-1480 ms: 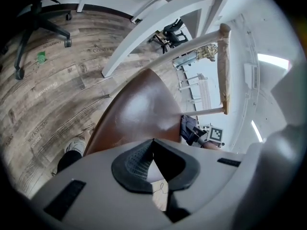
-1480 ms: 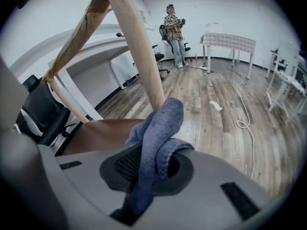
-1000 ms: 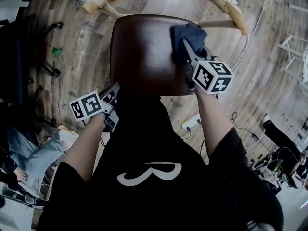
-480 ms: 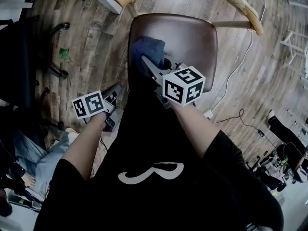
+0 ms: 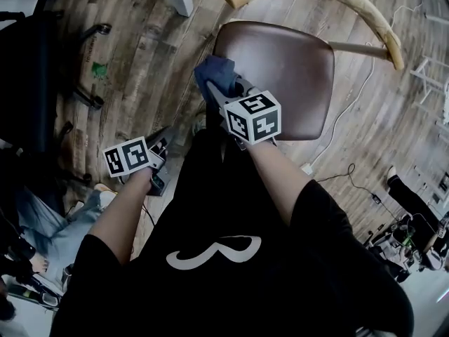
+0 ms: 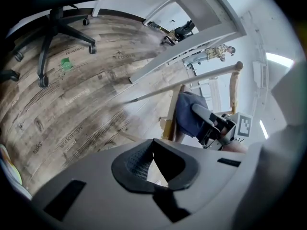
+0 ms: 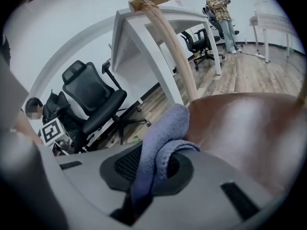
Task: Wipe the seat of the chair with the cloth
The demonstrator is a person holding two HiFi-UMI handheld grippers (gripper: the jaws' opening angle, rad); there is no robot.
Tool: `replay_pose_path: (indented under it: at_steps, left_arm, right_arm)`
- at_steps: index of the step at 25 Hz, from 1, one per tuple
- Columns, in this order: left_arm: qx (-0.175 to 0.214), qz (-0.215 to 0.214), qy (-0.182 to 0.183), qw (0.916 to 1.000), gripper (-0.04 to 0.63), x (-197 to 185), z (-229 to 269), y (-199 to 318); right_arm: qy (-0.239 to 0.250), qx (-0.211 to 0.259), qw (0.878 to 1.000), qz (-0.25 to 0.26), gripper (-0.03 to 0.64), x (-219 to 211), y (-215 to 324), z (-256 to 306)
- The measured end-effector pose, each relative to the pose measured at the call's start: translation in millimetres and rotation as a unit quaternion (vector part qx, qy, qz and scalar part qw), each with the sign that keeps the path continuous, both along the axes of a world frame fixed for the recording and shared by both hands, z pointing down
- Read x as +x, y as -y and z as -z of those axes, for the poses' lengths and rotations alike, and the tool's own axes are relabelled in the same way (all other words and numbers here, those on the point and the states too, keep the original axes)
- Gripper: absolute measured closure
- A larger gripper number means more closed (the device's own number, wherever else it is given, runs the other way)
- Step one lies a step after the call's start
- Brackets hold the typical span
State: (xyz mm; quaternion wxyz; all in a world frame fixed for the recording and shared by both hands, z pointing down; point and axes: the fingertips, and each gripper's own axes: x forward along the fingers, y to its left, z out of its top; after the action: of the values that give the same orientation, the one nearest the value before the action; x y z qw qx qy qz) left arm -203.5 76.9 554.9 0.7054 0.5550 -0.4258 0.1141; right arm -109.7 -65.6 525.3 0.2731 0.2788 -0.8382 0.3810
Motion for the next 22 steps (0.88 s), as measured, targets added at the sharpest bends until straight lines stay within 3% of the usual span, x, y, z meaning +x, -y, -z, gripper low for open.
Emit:
replay_pose_path:
  at_steps: [7,22]
  left_arm:
    - [-0.003,-0.002,-0.009,1.0000,0.580,-0.5,-5.0,-2.0]
    - [-0.006,-0.011,-0.005,0.9999,0.580,10.4,-2.9,-10.4]
  right_arm:
    - [-0.048,0.001,0.999,0.012,0.568,11.5,-2.0,-22.0]
    - [-0.057,0.019,0.998,0.002,0.568,36.6,3.1,-23.7]
